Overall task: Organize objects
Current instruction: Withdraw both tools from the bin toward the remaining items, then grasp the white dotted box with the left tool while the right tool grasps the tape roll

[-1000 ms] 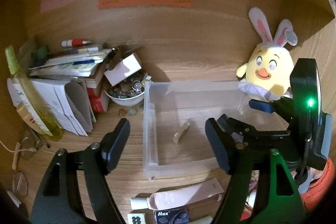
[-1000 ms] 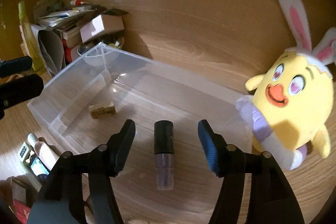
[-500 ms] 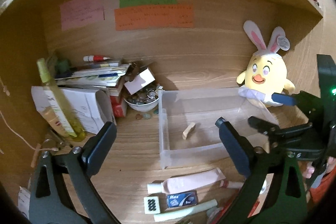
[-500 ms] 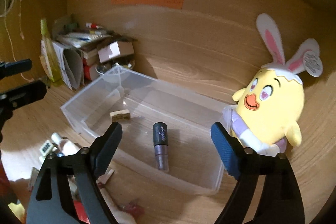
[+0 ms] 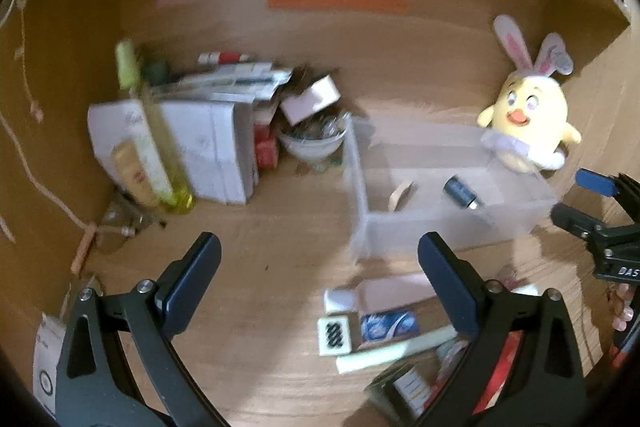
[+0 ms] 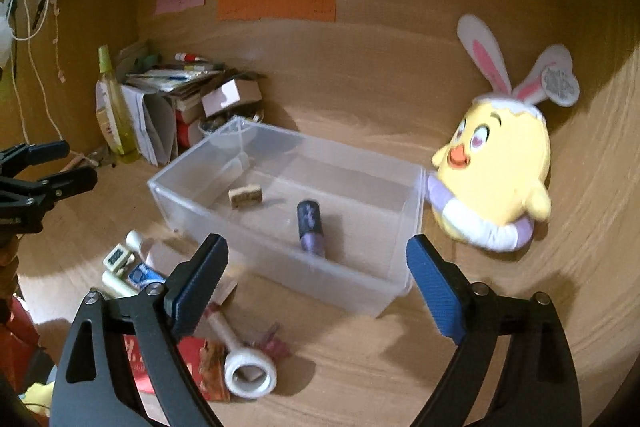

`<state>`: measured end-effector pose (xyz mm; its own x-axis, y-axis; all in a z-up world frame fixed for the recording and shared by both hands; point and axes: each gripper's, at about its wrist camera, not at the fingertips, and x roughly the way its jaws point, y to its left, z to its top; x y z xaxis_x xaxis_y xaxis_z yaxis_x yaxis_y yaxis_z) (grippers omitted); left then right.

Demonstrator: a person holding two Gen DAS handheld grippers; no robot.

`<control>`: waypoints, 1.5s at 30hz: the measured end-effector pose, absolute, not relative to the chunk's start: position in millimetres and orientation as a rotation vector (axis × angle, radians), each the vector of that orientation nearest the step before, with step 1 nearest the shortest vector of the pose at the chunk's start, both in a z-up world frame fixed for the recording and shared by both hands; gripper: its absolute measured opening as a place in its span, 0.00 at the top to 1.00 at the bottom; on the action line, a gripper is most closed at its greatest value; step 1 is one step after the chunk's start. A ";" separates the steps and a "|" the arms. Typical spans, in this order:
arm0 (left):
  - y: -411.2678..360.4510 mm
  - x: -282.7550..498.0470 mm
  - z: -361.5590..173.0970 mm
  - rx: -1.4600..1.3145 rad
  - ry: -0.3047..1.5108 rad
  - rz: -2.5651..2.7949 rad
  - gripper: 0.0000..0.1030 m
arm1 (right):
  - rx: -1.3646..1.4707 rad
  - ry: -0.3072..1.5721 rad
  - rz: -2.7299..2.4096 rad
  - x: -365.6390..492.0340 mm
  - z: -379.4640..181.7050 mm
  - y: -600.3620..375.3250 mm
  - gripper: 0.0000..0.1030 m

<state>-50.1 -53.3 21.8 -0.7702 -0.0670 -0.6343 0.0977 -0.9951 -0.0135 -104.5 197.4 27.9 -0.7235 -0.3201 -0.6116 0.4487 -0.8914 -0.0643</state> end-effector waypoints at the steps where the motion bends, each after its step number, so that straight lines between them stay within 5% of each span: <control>1: -56.4 -49.3 16.4 1.049 0.083 -2.863 0.03 | 0.869 0.281 -2.564 -102.7 24.4 198.3 0.13; 23: -53.2 -42.7 -52.4 1.274 0.132 -2.760 0.03 | 1.141 0.097 -2.419 -80.3 -44.0 215.2 0.13; 28: -55.4 -45.3 -56.4 1.298 0.159 -2.764 0.25 | 1.150 0.097 -2.400 -75.7 -48.8 209.2 0.18; 35: -56.7 -47.8 -62.6 1.317 0.181 -2.758 0.47 | 1.183 0.096 -2.371 -77.2 -56.7 202.2 0.45; 40: -56.8 -48.0 -66.6 1.340 0.204 -2.767 0.75 | 1.187 0.088 -2.360 -78.8 -59.8 200.1 0.64; 45: -56.6 -45.1 -62.7 1.305 0.224 -2.796 0.77 | 1.128 0.144 -2.401 -73.3 -55.7 197.6 0.65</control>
